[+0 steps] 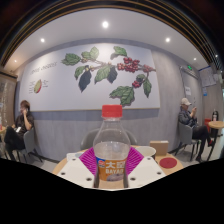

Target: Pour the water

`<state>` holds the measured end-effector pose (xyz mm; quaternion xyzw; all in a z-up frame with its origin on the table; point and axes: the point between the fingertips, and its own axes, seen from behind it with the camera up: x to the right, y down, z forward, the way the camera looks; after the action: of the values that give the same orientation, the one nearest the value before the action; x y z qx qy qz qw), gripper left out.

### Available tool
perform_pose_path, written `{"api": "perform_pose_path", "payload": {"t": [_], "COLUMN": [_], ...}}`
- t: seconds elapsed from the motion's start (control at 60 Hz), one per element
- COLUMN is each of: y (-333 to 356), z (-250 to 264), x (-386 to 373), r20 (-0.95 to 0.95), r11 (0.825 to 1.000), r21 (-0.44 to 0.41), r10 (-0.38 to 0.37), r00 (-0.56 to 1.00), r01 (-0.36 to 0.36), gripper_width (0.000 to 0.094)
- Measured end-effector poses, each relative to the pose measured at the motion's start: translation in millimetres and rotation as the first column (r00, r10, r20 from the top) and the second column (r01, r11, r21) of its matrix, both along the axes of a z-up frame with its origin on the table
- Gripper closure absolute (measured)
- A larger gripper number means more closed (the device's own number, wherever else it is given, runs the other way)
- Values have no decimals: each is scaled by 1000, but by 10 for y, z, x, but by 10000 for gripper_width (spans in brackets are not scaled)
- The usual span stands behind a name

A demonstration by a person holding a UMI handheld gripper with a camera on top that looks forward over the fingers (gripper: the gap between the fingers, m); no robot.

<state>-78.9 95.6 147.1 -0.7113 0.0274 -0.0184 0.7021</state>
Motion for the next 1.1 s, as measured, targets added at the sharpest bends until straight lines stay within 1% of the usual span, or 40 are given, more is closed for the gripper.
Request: {"api": "perform_pose_path", "payload": {"t": [0.1,0.133,0.183,0.217,0.267,0.283,0.3,0.35,0.4,0.433,0.467,0.483,0.517,0.533,0.583,0.617,0.65,0.683,0.733,0.75,0.783,0.817,0.85,0.867,0.883,0.917,0.983,1.017,1.067,1.083,1.1], "y": [141,203,395,489,623,740,781,894,969,1011,970,1059,1085,1019,1010,1083,985,971,999,1099,990,1096,1105,1018,1168,1180,1119,1165,1151,984,951], "z": [33,41,-63,-43,-2,-78,-53,-12,73,153,279,396,431,357,445,504,518,547,521,505,548,532,504,577,663,644,649,634,706,669,693], "x": [-53,-69,26,-12,12,-71,-62,-64,-71,-78,-135,-213,-195,-88,-6,-29,152,235,251,274,262,295,301,300,127,152,164,168,50,145,131], "r20": [-166,-264,-437,-556,-712,-755,-799,-902,-963,-979,-985,-987,-986,-981,-962,-947,-918,-897,-874,-875,-853,-851,-845,-833,-838,-839,-842,-845,-871,-884,-900], "r11": [1000,999,999,998,996,995,993,989,984,980,979,982,980,976,975,978,973,970,968,968,964,963,965,966,969,970,973,974,972,965,961], "r21": [18,24,4,-3,17,26,35,59,96,127,148,148,167,186,205,205,231,244,250,250,265,267,260,259,244,239,229,225,231,247,256], "r10": [22,33,51,51,78,80,94,111,129,149,158,155,166,179,184,187,210,228,232,233,241,244,235,229,230,228,216,204,190,190,197], "r00": [986,964,898,830,698,651,594,418,237,140,63,45,-24,-78,-201,-260,-336,-378,-427,-425,-463,-465,-481,-503,-495,-494,-495,-494,-452,-428,-389], "r01": [-19,-28,-54,-64,-93,-92,-110,-136,-148,-154,-142,-119,-103,-111,-85,-44,-25,6,14,16,14,16,14,11,37,42,36,18,-37,-82,-104], "gripper_width": [613,613,614,615,614,614,615,616,617,617,612,612,610,606,586,580,562,560,556,555,546,542,544,544,544,543,543,543,544,542,543]}}
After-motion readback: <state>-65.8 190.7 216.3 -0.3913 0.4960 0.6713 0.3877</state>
